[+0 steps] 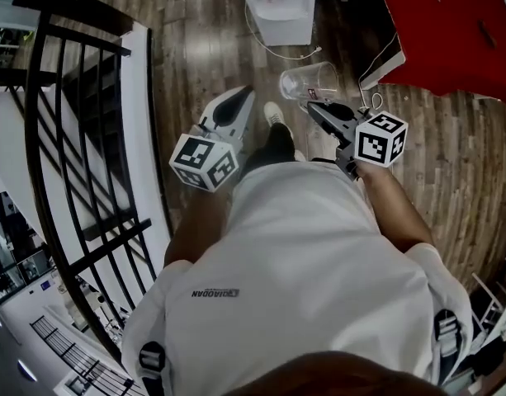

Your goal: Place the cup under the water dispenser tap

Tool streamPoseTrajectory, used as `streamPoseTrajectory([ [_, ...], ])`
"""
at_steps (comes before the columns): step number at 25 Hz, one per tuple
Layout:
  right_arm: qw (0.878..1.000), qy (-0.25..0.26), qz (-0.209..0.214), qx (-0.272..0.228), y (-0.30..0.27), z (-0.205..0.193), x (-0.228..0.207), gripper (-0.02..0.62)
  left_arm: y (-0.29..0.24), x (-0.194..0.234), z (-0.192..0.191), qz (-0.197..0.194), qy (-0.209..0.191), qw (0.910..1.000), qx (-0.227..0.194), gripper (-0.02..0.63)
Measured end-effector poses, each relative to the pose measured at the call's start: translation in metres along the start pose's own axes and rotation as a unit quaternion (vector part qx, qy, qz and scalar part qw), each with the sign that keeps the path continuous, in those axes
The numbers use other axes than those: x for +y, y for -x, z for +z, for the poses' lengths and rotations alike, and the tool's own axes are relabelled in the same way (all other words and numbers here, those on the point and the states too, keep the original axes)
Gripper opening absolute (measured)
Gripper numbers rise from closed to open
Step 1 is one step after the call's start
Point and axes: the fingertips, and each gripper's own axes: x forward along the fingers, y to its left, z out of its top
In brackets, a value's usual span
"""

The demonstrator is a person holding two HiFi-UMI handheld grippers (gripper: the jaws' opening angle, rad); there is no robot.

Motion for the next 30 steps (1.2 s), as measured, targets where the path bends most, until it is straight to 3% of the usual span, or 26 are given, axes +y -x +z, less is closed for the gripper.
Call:
streamPoseTrajectory([
  [8, 1.0, -0.02, -0.013, -0.006, -0.013, 0.004, -0.027, 0.043, -0.008, 0.025, -0.015, 0.006, 0.011, 0.9994, 0.031, -0.003],
  [30, 0.998, -0.035, -0.051, -0.007, -0.064, 0.068, -0.083, 0.043, -0.079, 0.101, 0.013, -0.023, 0.014, 0.9983, 0.052, -0.003],
])
